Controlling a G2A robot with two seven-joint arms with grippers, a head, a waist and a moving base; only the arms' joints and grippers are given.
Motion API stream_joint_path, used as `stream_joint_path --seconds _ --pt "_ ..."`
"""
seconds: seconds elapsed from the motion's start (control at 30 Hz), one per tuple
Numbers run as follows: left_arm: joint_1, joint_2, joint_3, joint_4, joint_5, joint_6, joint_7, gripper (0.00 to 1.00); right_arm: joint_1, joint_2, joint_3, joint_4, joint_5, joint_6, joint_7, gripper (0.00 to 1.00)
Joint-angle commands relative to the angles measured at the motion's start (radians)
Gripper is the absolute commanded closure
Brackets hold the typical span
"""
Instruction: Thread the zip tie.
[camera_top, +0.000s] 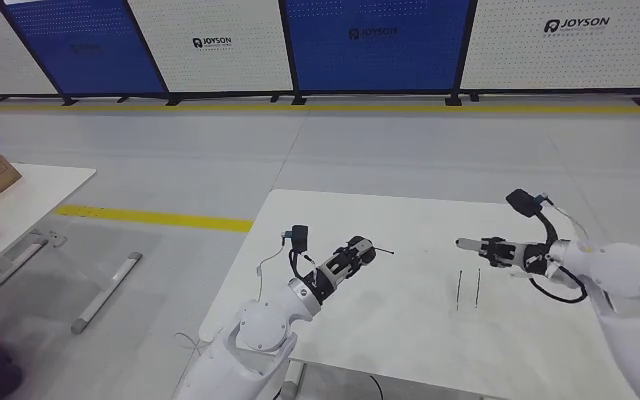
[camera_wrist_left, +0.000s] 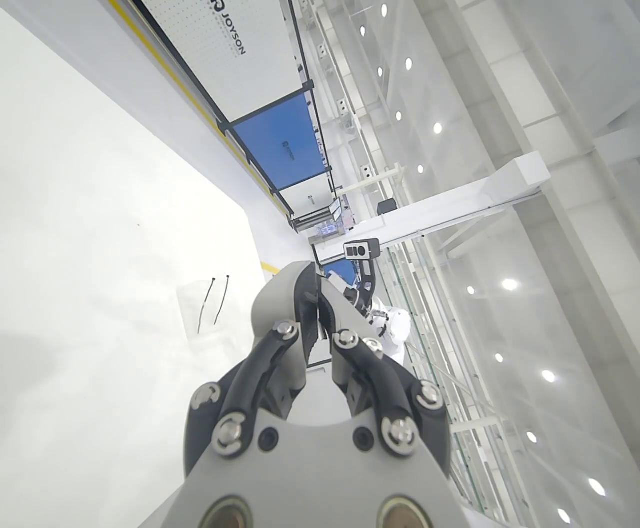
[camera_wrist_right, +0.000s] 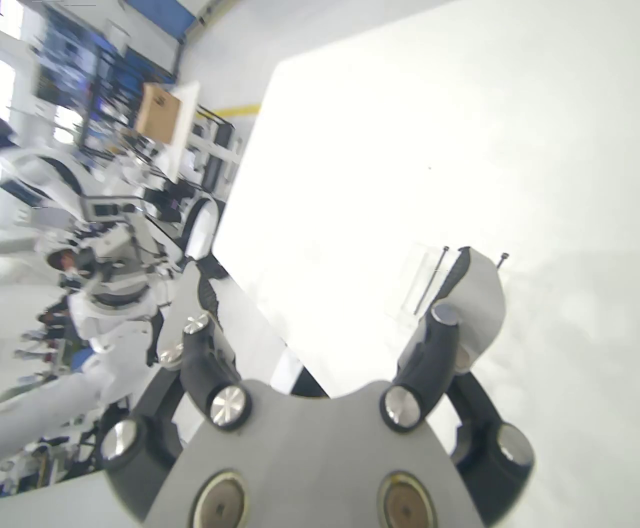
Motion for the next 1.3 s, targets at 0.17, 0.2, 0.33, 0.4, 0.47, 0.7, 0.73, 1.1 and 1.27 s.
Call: stream_joint_path --seconds 0.17,0.2,0.33,0.4,0.47,0.7,0.73,1.1,1.27 --pt "0.0 0.0 0.0 0.0 0.0 0.0 0.0 1.0 0.071 -0.015 -0.075 0.078 -0.035 0.023 0.011 0.0" --pt "0.0 0.0 0.0 0.0 0.0 0.0 0.0 1.0 0.071 -0.015 -0.075 0.078 -0.035 0.023 0.011 0.0" --pt "0.0 0.0 0.0 0.0 0.0 0.0 0.0 1.0 0.071 -0.015 -0.075 0.078 -0.035 0.023 0.011 0.0" --pt "0.0 0.0 0.0 0.0 0.0 0.0 0.0 1.0 0.071 -0.015 -0.075 0.078 -0.035 0.023 0.011 0.0" --pt "0.0 0.0 0.0 0.0 0.0 0.0 0.0 1.0 0.064 -0.015 -0.086 0.074 -0.049 0.014 0.017 0.0" --pt "0.0 0.0 0.0 0.0 0.0 0.0 0.0 1.0 0.148 -0.032 -0.211 0.13 -0.157 0.005 0.144 0.0" --pt "0.0 0.0 0.0 0.0 0.0 0.0 0.0 1.0 0.165 -0.037 -0.237 0.141 -0.172 0.004 0.177 0.0" --pt "0.0 0.0 0.0 0.0 0.0 0.0 0.0 1.0 0.195 -0.048 -0.275 0.168 -0.114 -0.041 0.177 0.0" --pt "0.0 0.0 0.0 0.0 0.0 0.0 0.0 1.0 0.189 -0.057 -0.308 0.179 -0.161 0.097 0.137 0.0"
